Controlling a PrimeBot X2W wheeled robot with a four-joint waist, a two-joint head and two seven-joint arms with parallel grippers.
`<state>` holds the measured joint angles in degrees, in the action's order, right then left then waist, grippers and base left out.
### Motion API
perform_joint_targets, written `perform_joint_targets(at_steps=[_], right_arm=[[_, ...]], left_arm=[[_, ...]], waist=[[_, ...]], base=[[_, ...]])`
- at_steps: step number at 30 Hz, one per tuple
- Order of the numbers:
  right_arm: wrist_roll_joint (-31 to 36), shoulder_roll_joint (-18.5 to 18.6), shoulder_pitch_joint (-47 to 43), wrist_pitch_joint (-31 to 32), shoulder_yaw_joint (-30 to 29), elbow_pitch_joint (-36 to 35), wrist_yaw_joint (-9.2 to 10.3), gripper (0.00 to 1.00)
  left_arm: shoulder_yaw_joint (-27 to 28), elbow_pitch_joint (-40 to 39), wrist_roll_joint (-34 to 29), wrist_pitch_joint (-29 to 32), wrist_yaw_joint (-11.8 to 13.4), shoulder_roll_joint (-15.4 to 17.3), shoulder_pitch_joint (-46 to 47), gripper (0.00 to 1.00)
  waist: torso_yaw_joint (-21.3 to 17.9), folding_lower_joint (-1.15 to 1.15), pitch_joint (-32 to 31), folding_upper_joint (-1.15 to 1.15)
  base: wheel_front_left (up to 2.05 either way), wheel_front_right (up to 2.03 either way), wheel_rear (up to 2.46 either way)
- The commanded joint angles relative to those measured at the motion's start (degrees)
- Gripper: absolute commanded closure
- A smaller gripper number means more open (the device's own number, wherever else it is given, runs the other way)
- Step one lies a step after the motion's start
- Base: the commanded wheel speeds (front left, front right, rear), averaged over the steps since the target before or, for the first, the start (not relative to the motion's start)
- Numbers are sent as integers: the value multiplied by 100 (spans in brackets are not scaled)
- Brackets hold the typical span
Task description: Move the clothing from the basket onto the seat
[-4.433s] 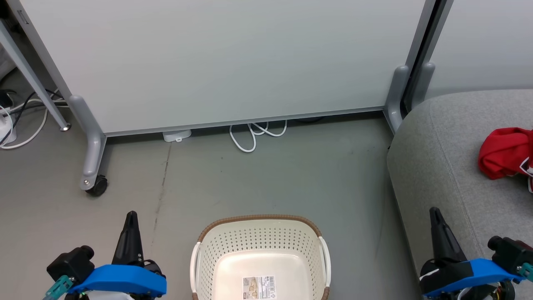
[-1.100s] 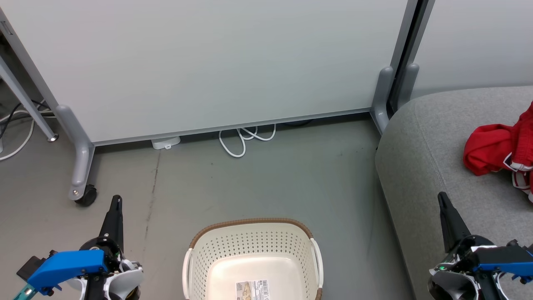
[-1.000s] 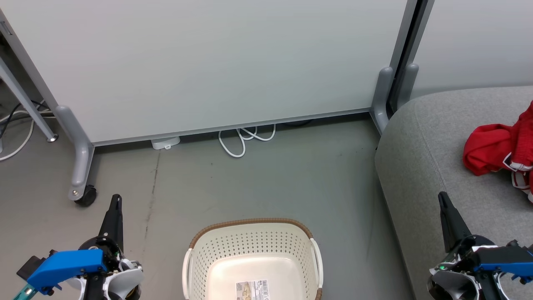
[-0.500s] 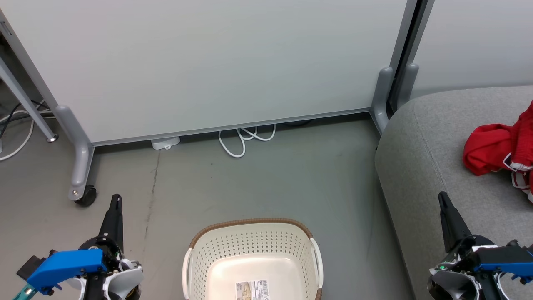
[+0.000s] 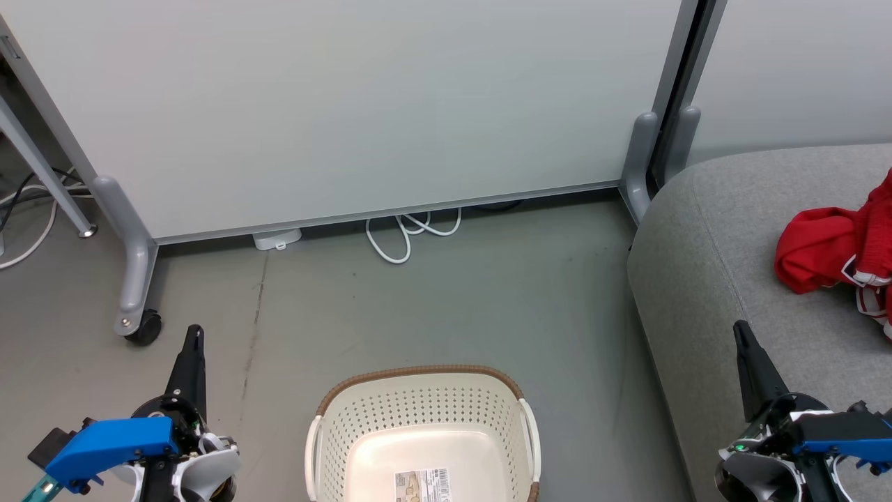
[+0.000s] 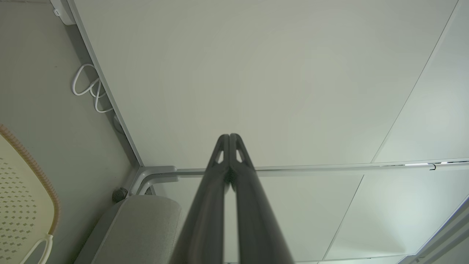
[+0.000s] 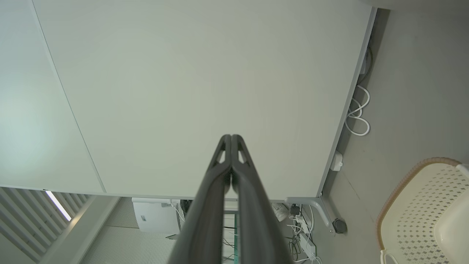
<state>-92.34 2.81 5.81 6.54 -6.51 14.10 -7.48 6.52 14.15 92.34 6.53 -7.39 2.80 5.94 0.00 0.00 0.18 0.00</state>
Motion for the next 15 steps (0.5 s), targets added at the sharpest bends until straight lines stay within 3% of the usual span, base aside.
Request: perform_joint_targets(at_steps=[1,15], right_arm=[[-15,13,75,20,-10,-16,-2,100],[-15,13,73,20,-10,-16,-2,100]], left_arm=[[13,-21,13,22,-19,15,55,100],[12,-21,14,22,-19,15,54,100]], waist=[[0,0,0,0],[0,0,0,0]], base=[[0,0,0],[0,0,0]])
